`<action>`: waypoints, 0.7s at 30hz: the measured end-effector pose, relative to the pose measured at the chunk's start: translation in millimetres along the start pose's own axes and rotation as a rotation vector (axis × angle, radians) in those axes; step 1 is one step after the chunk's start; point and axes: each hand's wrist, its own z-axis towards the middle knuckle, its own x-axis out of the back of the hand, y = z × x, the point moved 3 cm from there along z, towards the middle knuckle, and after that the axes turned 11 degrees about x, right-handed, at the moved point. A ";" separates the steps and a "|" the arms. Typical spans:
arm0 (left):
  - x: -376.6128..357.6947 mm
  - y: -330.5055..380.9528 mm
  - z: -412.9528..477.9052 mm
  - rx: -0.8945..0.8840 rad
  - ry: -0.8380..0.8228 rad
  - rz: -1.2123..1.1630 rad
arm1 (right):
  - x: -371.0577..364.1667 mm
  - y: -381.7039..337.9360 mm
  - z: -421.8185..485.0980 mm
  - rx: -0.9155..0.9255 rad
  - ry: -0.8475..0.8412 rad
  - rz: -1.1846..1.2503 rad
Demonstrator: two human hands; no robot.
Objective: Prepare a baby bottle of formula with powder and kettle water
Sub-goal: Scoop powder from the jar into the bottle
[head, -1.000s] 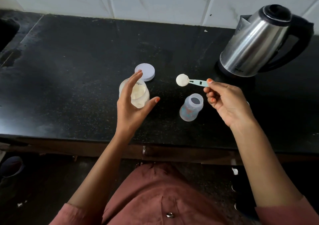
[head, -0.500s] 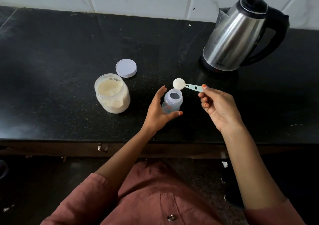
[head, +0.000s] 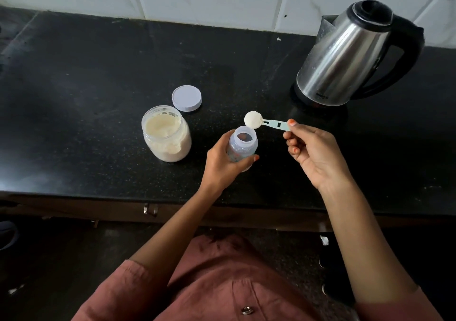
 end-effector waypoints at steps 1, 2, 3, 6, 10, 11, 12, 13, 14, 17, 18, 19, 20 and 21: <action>5.8 1.4 -3.8 -0.006 0.013 -0.003 | -3.9 -1.8 -0.8 0.001 -0.023 0.003; 12.1 3.0 -7.8 -0.011 0.027 -0.010 | -8.1 -3.6 -1.6 0.002 -0.048 0.008; 18.4 5.1 -12.0 -0.013 0.039 -0.021 | -12.9 -5.2 -2.4 0.003 -0.075 0.017; 38.7 15.2 -23.3 -0.026 0.064 -0.054 | -29.8 -10.4 -4.4 0.007 -0.160 0.041; 70.2 29.3 -39.8 -0.059 0.130 -0.043 | -55.6 -15.8 -7.6 0.013 -0.280 0.027; 78.3 30.6 -43.8 -0.067 0.157 -0.034 | -61.9 -16.6 -8.5 0.014 -0.305 0.018; 86.2 30.9 -47.1 -0.067 0.184 -0.025 | -68.0 -17.2 -9.3 0.014 -0.325 0.010; 93.7 30.5 -49.8 -0.063 0.208 -0.019 | -74.3 -17.5 -10.1 0.014 -0.340 0.006; 100.9 29.6 -51.5 -0.057 0.230 -0.012 | -80.6 -17.6 -10.6 0.014 -0.351 0.004; 121.5 24.3 -52.4 -0.025 0.311 0.031 | -98.9 -16.9 -11.4 0.010 -0.368 -0.006; 127.8 22.4 -51.4 -0.013 0.339 0.043 | -104.4 -16.5 -11.3 0.011 -0.374 -0.010; 133.7 20.9 -50.0 -0.003 0.364 0.050 | -109.7 -16.3 -11.3 0.015 -0.383 -0.014; 138.9 19.9 -48.2 0.004 0.383 0.054 | -114.7 -16.1 -11.4 0.020 -0.395 -0.016; 143.4 19.6 -46.4 0.009 0.398 0.059 | -119.4 -15.8 -11.4 0.025 -0.407 -0.018</action>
